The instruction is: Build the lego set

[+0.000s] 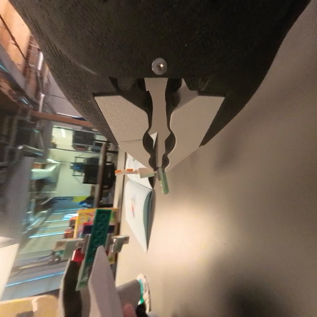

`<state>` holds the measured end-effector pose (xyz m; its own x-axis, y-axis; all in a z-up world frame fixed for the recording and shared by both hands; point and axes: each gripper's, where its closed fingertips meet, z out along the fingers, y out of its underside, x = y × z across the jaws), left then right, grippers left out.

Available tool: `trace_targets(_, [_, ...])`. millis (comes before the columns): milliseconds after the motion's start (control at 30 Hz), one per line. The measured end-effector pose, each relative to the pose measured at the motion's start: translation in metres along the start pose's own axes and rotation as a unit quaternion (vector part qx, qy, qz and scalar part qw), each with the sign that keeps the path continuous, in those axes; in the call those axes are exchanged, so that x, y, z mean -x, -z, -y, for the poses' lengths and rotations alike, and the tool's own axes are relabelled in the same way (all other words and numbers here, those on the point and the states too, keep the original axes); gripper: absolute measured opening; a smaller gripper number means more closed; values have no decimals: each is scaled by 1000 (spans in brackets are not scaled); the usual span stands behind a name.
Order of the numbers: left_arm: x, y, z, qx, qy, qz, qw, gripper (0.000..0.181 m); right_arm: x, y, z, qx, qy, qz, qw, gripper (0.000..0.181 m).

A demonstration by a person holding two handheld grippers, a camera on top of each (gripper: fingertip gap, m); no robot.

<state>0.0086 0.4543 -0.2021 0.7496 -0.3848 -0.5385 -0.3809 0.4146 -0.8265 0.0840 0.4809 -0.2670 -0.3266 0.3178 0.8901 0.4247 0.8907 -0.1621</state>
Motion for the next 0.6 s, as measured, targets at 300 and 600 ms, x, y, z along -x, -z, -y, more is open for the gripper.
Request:
trace_targets(300, [3,19,-15,43,-58,-14,997,27,-29,-38,20,-62,-105,-113,986,4])
trace_targets(600, [-1,44,-15,73,-229,-2,971,27,-44,-55,35,-123,-122,-151,973,5])
